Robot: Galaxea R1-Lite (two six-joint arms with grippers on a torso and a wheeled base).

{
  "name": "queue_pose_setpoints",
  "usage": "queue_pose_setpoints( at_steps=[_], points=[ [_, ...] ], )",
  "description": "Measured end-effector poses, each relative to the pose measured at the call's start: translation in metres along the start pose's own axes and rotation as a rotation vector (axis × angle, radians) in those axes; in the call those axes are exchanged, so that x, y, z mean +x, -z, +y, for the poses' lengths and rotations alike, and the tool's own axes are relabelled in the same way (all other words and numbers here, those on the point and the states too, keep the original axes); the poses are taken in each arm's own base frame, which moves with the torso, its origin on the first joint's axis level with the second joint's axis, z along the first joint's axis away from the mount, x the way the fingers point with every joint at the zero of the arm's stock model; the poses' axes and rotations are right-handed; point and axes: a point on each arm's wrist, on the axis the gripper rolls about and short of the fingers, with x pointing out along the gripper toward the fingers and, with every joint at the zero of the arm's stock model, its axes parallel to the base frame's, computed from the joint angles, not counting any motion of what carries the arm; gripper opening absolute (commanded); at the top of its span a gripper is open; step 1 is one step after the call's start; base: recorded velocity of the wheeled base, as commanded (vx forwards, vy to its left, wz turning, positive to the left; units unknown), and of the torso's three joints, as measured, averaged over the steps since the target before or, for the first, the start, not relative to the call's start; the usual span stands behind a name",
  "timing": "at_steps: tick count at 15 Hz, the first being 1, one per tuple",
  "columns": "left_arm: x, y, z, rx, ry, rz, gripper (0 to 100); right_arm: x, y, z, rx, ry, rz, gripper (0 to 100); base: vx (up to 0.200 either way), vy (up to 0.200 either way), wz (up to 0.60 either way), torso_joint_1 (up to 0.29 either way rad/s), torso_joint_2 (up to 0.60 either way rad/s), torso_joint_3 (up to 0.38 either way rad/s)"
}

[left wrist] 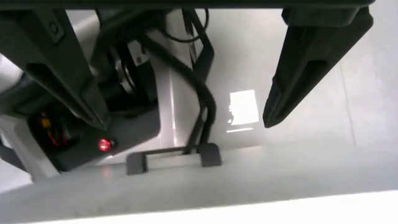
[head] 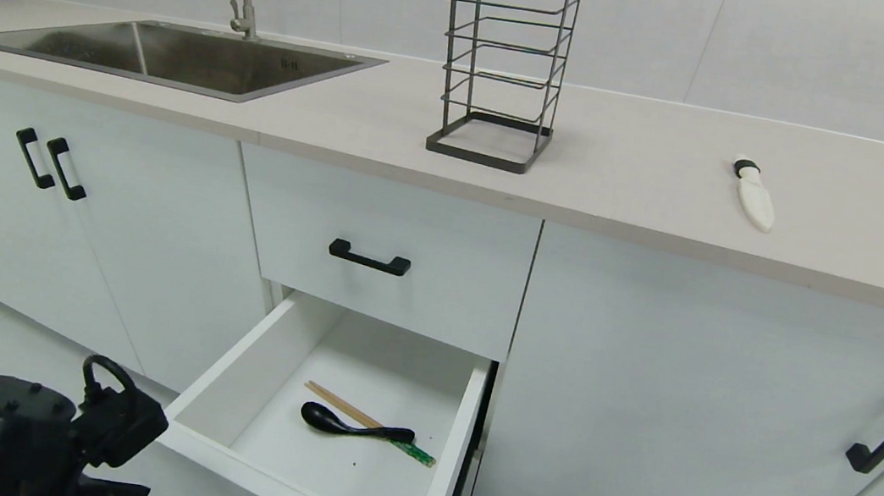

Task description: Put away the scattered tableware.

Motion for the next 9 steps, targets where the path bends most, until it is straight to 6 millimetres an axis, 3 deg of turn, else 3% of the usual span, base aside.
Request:
queue_pose_setpoints(
  at_steps=[9],
  points=[
    [0.041,-0.028,0.004,0.016,-0.023,-0.160,100,0.000,0.000,0.000,0.000,0.000,0.001,100,0.000,0.000,0.00,0.000,0.00,0.000]
  ],
)
